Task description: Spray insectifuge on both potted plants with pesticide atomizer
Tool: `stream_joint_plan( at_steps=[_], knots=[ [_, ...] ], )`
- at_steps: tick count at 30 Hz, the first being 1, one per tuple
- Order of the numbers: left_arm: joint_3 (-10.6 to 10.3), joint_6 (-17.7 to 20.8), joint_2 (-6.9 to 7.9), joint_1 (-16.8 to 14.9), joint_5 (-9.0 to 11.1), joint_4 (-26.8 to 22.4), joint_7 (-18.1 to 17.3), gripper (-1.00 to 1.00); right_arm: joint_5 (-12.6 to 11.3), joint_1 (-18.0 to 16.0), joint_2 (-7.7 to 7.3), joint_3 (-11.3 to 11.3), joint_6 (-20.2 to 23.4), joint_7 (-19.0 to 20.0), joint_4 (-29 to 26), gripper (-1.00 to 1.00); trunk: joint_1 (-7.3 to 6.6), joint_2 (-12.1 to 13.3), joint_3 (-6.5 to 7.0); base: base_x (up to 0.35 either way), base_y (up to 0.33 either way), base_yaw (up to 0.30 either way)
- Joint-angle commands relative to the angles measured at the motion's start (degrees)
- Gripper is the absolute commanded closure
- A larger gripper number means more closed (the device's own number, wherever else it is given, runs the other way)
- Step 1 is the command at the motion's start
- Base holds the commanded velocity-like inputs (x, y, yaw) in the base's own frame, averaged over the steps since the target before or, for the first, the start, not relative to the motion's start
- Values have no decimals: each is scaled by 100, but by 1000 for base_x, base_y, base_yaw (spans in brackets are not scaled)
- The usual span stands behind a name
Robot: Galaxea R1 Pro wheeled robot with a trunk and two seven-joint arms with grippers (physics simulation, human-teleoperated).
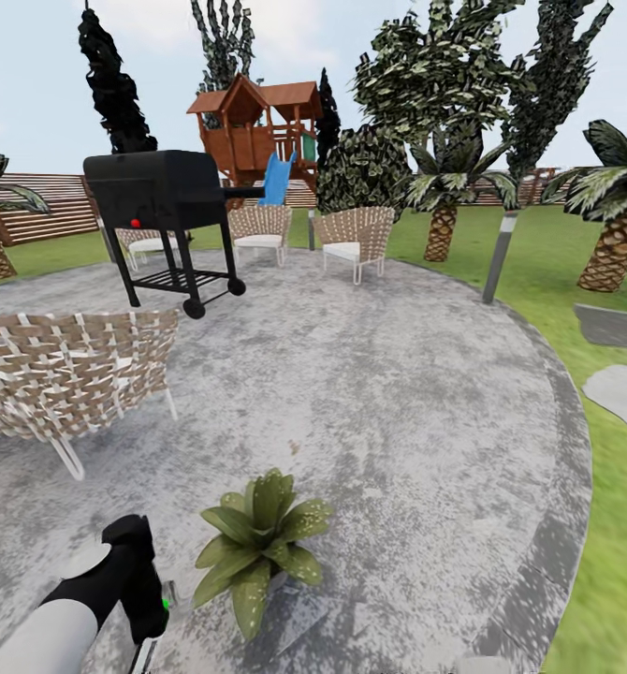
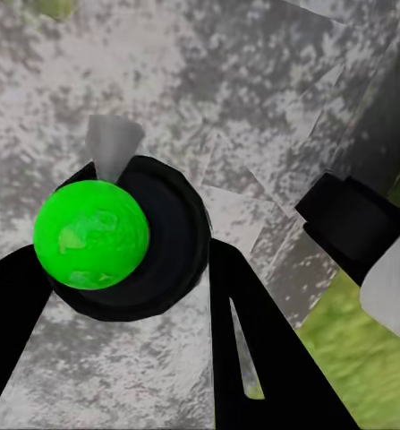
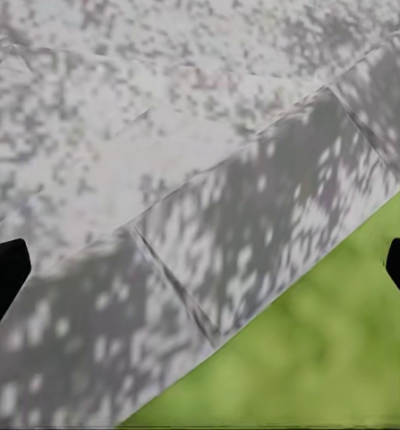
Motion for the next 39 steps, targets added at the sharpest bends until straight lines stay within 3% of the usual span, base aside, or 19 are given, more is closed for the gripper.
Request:
stream_joint_plan(
  at_steps=[1, 4, 12, 18, 20, 21, 26, 39],
  knots=[
    [17, 60, -13, -1, 23, -13, -35, 100, -57, -4, 0, 47, -22, -12, 4, -100, -1, -2, -5, 0, 0, -247],
    [10, 54, 28, 0, 109, -2, -29, 100, -58, -4, 0, 45, -19, -12, 6, -100, -1, -2, -5, 0, 0, -283],
    [-1, 48, 214, 11, 116, 49, -21, 100, -46, -4, -10, 46, -32, -12, 7, -100, -1, -2, -5, 0, 0, -135],
    [5, 44, 386, 270, 131, 46, 151, 100, -42, -4, -18, 49, -36, -12, 12, -100, -1, -2, -5, 0, 0, -1],
    [14, 44, 358, 278, 272, 42, 262, 100, -47, -4, -8, 48, -33, -12, 1, -100, -1, -2, -5, 0, 0, 0],
    [28, 44, 321, 278, 527, 33, 452, 100, -49, -4, -1, 44, -36, -12, -8, -100, -1, -2, -5, 0, 0, 0],
    [34, 52, 312, 273, 807, -27, 515, 100, -51, -4, 0, 40, -29, -12, -10, -100, -1, -2, -5, -117, 29, 0],
    [21, 102, 317, 271, 862, -38, 517, 100, -65, -4, 0, 40, -27, -12, -1, -100, -1, -2, -5, -210, 242, -215]
  ],
)
